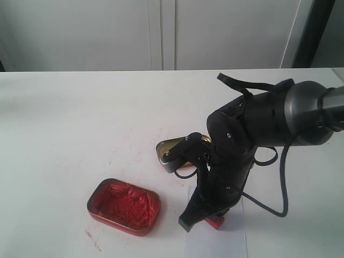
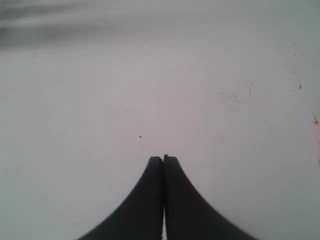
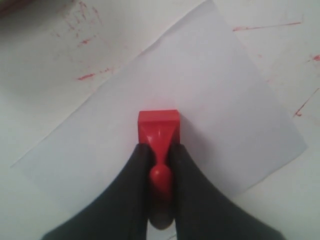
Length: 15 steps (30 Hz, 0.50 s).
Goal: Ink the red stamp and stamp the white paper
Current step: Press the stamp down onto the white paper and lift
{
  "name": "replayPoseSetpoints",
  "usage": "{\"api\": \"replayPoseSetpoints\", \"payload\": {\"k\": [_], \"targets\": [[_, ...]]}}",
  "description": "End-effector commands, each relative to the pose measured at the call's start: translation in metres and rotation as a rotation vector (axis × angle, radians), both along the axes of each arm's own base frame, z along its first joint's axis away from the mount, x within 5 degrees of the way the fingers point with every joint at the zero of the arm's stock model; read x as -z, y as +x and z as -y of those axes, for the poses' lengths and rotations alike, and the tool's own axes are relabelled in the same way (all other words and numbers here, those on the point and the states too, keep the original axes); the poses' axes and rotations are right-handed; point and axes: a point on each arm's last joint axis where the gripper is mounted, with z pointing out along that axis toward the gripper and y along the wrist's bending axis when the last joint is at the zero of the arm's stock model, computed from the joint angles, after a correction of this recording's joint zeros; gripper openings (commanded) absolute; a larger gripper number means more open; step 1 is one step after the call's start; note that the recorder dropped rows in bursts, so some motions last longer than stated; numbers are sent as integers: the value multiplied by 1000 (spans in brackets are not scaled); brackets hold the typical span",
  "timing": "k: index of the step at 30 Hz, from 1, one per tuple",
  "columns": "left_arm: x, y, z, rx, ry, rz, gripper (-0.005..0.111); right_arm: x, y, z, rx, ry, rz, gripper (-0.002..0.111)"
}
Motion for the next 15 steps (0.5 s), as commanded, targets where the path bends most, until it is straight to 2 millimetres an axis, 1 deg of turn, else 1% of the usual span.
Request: {"api": "replayPoseSetpoints", "payload": {"k": [1,15], "targets": [[1,0,0,7,-3,1,0,-4,1,0,10,-17,-12,0],[1,0,0,7,-3,1,0,-15,10,-8,85,49,51,0]]}}
